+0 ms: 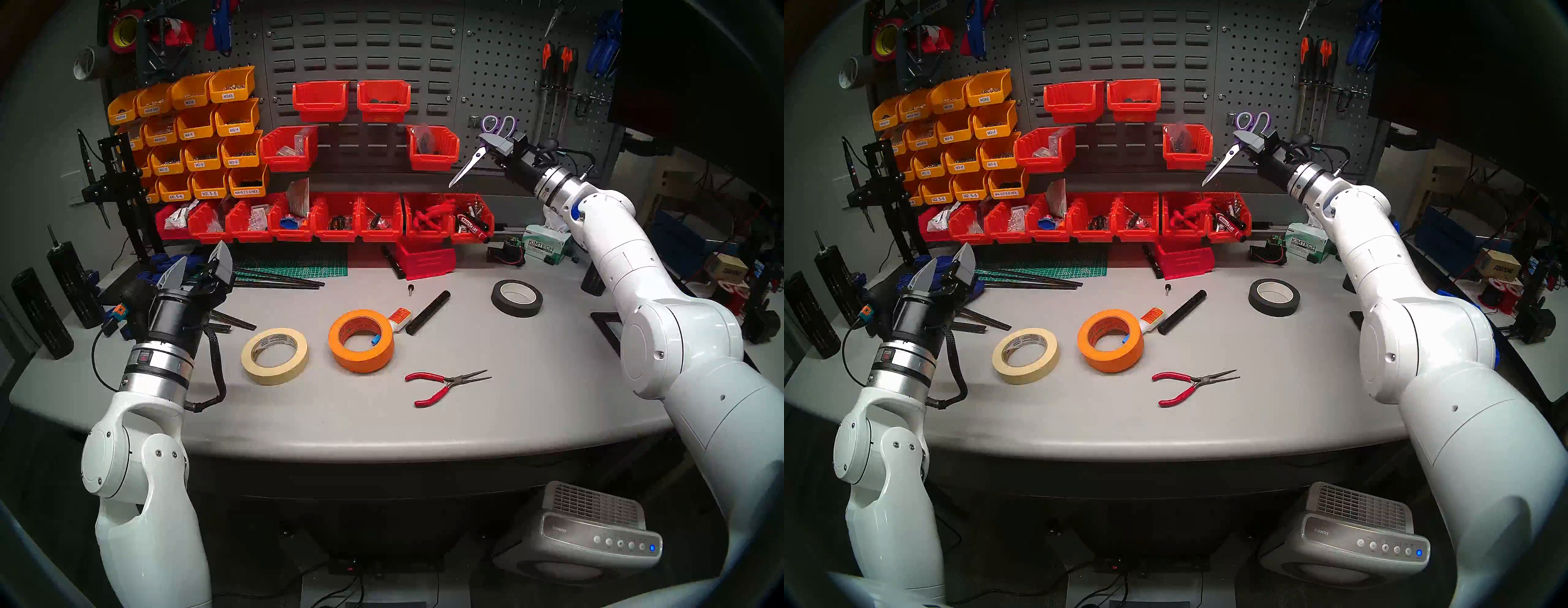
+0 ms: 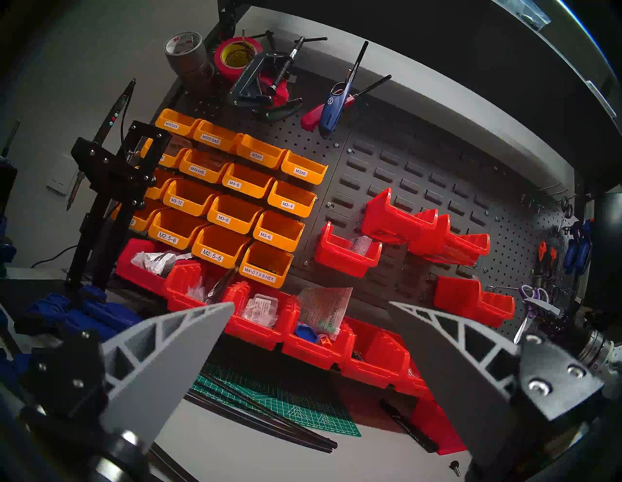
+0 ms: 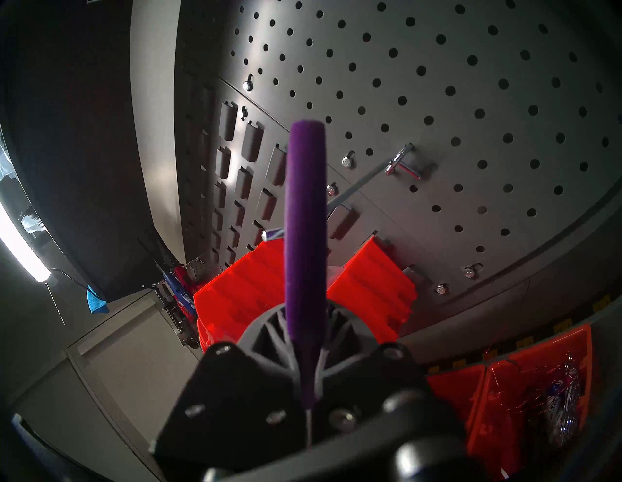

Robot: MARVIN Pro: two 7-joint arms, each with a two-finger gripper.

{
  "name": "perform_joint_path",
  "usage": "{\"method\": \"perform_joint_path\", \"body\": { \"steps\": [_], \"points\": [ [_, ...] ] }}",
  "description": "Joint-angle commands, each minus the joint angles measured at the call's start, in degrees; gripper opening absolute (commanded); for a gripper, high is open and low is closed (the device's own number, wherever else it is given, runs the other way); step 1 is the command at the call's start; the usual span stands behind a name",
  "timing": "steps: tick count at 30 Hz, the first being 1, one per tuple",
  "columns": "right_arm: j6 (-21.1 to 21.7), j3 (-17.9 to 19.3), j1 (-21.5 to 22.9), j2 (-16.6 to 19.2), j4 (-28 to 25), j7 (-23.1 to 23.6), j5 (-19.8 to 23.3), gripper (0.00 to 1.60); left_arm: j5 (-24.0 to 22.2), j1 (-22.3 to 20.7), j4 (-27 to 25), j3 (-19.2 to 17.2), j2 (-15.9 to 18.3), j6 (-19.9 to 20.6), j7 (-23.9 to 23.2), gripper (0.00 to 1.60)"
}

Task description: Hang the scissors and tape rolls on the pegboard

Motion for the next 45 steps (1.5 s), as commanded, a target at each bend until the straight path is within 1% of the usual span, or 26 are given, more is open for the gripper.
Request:
{"method": "perform_joint_path", "body": {
  "steps": [1,2,3,4,7,8,9,10,11,12,14,15,16,17,20,22,33,34,36,37,38,39,40,42,44,45],
  "points": [
    [-0.83,-0.93,5.40,-0.11,1.25,-0.67,-1.27,0.34,-0.24,-0.83,-2.05,0.08,0.04,-1.12,0.27,1.60],
    [-0.87,-1.11,5.61,-0.12,1.54,-0.68,-1.48,0.41,-0.30,-0.87,-2.10,0.05,0.06,-1.14,0.35,1.60],
    [-1.02,-1.39,5.84,-0.11,1.76,-0.81,-1.82,0.35,-0.33,-0.87,-2.13,0.05,0.09,-1.16,0.41,1.60],
    [-1.05,-1.60,6.07,-0.12,2.07,-0.82,-2.04,0.34,-0.35,-0.89,-2.20,0.02,0.06,-1.16,0.46,1.60],
    [-1.57,-1.78,6.61,-0.16,2.98,-0.88,-2.38,0.52,-0.35,-0.91,-2.24,-0.05,0.07,-1.17,0.57,1.60],
    [-1.74,-1.81,6.77,-0.16,3.25,-0.88,-2.45,0.54,-0.36,-0.95,-2.15,-0.11,0.08,-1.19,0.59,1.60],
    [-1.80,-1.87,6.94,-0.16,3.52,-0.80,-2.55,0.67,-0.36,-0.98,-2.07,-0.13,0.07,-1.20,0.60,1.60],
    [-1.91,-1.92,7.09,-0.16,3.77,-0.80,-2.63,0.72,-0.38,-0.98,-2.02,-0.12,0.12,-1.22,0.65,1.60],
    [-2.00,-1.99,7.28,-0.18,4.09,-0.68,-2.77,0.96,-0.38,-1.00,-1.99,-0.12,0.10,-1.21,0.65,1.60],
    [-2.07,-2.04,7.42,-0.14,4.39,-0.60,-2.89,1.09,-0.40,-1.01,-1.95,-0.10,0.11,-1.20,0.65,1.60],
    [-2.28,-2.12,7.64,-0.12,4.85,-0.53,-3.14,1.12,-0.37,-1.03,-1.89,0.01,0.12,-1.16,0.63,1.60],
    [-2.34,-2.13,7.73,-0.13,5.03,-0.48,-3.24,1.18,-0.36,-1.02,-1.89,0.08,0.16,-1.18,0.67,1.60],
    [-2.49,-2.19,7.84,-0.10,5.26,-0.49,-3.46,1.26,-0.34,-1.06,-1.91,0.15,0.13,-1.15,0.63,1.60],
    [-2.54,-2.17,7.94,-0.09,5.49,-0.37,-3.59,1.46,-0.36,-1.06,-1.93,0.20,0.18,-1.14,0.63,1.60],
    [-2.99,-2.13,8.10,-0.05,5.92,-0.26,-3.98,1.48,-0.37,-1.14,-1.95,0.30,0.23,-1.15,0.65,1.60],
    [-3.35,-2.23,8.19,0.05,5.95,-0.15,-4.29,1.60,-0.31,-1.16,-1.94,0.31,0.26,-1.12,0.64,1.60],
    [-7.88,-5.10,8.04,1.51,3.71,-0.14,-8.75,1.60,-0.43,-1.26,-2.59,0.80,0.34,-0.81,0.46,1.60],
    [-8.84,-6.84,7.91,2.16,2.79,-0.23,-10.72,1.60,-0.42,-1.27,-2.51,0.87,0.37,-0.83,0.42,1.60],
    [-9.88,-7.40,7.43,2.56,2.08,0.13,-11.53,1.60,-0.41,-1.28,-2.40,0.99,0.39,-0.90,0.42,1.60],
    [-10.52,-8.60,7.23,3.01,1.32,0.23,-12.94,1.60,-0.39,-1.29,-2.35,1.03,0.38,-0.91,0.43,1.60],
    [-11.87,-8.77,6.77,3.20,0.66,0.28,-13.34,1.60,-0.41,-1.29,-2.33,1.08,0.38,-0.93,0.46,1.60],
    [-12.07,-8.94,6.45,3.43,0.19,0.84,-13.56,1.60,-0.43,-1.29,-2.35,1.12,0.39,-0.94,0.48,1.60],
    [-13.34,-10.35,6.13,3.95,-0.89,0.70,-15.28,1.60,-0.42,-1.30,-2.35,1.16,0.37,-0.91,0.48,1.60],
    [-14.54,-9.75,5.15,4.25,-2.10,0.87,-15.06,1.60,-0.44,-1.30,-2.38,1.23,0.39,-0.94,0.50,1.60],
    [-16.84,-11.79,4.66,5.33,-3.63,0.46,-17.79,1.60,-0.47,-1.31,-2.32,1.32,0.41,-0.97,0.49,1.60],
    [-17.66,-11.96,4.36,5.52,-3.97,0.32,-18.22,1.60,-0.49,-1.32,-2.28,1.38,0.44,-1.00,0.49,1.60]
  ]
}}
